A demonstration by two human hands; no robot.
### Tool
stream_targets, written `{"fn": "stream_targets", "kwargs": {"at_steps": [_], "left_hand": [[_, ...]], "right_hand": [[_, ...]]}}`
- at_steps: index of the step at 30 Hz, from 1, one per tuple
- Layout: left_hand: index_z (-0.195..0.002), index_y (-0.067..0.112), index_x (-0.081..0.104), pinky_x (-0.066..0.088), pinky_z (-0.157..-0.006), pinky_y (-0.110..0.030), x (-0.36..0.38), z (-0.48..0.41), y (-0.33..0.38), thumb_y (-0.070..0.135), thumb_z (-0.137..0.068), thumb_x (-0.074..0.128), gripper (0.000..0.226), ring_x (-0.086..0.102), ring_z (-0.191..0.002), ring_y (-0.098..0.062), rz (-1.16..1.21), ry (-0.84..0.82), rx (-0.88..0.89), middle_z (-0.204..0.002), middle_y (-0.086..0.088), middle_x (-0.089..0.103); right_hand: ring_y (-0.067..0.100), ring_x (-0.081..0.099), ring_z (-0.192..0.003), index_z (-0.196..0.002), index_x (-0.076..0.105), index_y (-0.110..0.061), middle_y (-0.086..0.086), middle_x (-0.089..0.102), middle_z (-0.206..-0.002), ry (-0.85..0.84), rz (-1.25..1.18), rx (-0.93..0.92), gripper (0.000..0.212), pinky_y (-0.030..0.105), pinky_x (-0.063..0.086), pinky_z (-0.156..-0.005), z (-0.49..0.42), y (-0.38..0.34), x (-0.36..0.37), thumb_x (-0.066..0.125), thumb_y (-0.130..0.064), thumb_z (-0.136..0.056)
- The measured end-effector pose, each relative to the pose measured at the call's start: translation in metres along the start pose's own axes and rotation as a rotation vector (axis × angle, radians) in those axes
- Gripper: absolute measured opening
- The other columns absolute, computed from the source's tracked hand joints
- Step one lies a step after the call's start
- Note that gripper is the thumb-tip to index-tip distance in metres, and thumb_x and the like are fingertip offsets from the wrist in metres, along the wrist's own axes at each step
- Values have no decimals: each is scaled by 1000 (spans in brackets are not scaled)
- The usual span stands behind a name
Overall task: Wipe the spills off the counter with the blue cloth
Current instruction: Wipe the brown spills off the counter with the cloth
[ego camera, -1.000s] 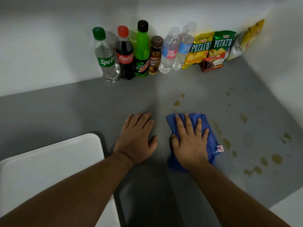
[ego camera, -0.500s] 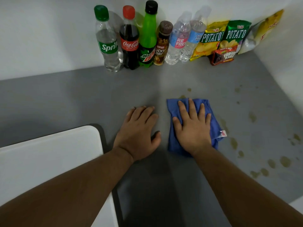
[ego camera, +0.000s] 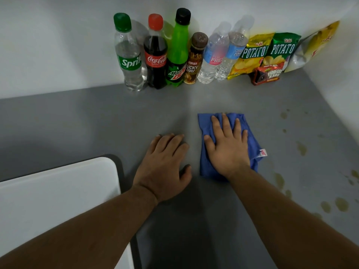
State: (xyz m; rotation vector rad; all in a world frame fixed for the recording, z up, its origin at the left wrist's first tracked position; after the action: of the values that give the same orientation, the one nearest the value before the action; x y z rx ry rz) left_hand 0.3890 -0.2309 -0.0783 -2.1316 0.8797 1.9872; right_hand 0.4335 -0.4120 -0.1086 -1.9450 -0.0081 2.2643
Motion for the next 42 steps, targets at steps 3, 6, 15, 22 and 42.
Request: {"fn": "stream_targets", "kwargs": {"at_steps": [3, 6, 15, 22, 42], "left_hand": [[-134, 16, 59, 35, -120, -55, 0, 0, 0, 47, -88, 58, 56, 48, -138, -32, 7, -4, -1, -147, -7, 55], [-134, 15, 60, 34, -120, -55, 2, -1, -1, 47, -87, 58, 56, 48, -138, -32, 16, -11, -6, -147, -8, 55], [-135, 16, 59, 32, -121, -54, 3, -1, -2, 47, -87, 58, 58, 47, -139, -32, 18, -25, -5, -149, -8, 53], [-133, 15, 60, 32, -121, -55, 3, -1, -1, 46, -87, 59, 56, 48, -137, -33, 26, -16, 2, -148, -9, 55], [-133, 13, 62, 33, -120, -55, 2, -3, 0, 46, -86, 59, 57, 50, -137, -35, 6, -26, -6, -149, -11, 55]], "right_hand": [[26, -9, -159, -164, 8, -36, -8, 1, -173, -31, -18, -220, 66, 52, -2, -128, 19, -9, 3, 15, -61, -103], [20, -6, -159, -163, 9, -40, -13, 2, -172, -83, -6, -367, 63, 48, 1, -129, 26, 10, 1, 18, -60, -104], [31, -3, -159, -164, 8, -31, -2, 4, -173, 2, -9, -49, 71, 53, 0, -127, -35, 5, -8, 11, -59, -99], [14, -3, -158, -163, 12, -39, -13, 6, -171, -76, 4, -454, 62, 48, 4, -129, -9, 15, -10, 23, -57, -105], [27, 8, -159, -163, 19, -32, -2, 15, -172, -76, 46, -489, 64, 52, 7, -128, -45, 19, -22, 27, -54, -104]]}}
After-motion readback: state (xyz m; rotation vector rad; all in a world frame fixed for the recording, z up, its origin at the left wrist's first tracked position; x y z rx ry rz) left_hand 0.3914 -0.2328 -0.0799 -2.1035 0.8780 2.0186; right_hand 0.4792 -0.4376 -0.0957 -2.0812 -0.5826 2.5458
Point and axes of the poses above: each hand's wrist, its own z-axis away from the middle knuckle, its own x-axis out of the palm, y = z × x, the point moved 10 cm from there along -z, towards the middle knuckle
